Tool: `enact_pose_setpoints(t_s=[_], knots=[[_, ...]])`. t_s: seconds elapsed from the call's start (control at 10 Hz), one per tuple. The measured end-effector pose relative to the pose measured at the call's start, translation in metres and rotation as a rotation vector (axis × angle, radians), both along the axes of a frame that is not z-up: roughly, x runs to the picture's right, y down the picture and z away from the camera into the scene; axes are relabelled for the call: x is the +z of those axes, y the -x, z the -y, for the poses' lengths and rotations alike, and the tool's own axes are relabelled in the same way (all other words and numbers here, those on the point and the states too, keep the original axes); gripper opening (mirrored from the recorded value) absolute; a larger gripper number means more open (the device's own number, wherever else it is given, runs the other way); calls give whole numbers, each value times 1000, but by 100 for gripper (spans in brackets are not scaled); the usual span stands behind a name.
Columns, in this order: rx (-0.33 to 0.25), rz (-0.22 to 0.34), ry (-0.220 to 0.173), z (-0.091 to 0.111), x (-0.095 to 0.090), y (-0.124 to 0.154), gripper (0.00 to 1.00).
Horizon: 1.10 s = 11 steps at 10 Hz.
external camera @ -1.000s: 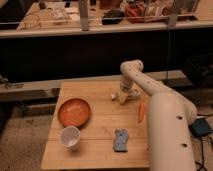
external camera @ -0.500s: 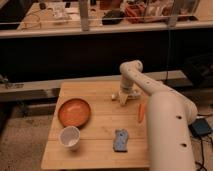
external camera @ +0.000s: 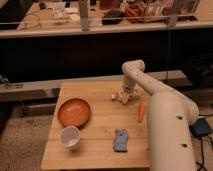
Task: Place the bottle in the ceramic bowl
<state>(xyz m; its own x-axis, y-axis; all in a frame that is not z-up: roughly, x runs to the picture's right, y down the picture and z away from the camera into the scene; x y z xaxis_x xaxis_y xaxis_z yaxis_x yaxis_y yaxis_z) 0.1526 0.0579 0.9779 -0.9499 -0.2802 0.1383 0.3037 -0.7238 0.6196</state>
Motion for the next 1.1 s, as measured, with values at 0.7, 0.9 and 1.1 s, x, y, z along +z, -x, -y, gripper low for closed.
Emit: enact_pose_setpoints(t_s=[0.7,0.9,1.1], knots=[[26,129,26,26,-26,28,0],[-13,196,21,50,-50,62,0],[-99,280,18,63,-67,117,0]])
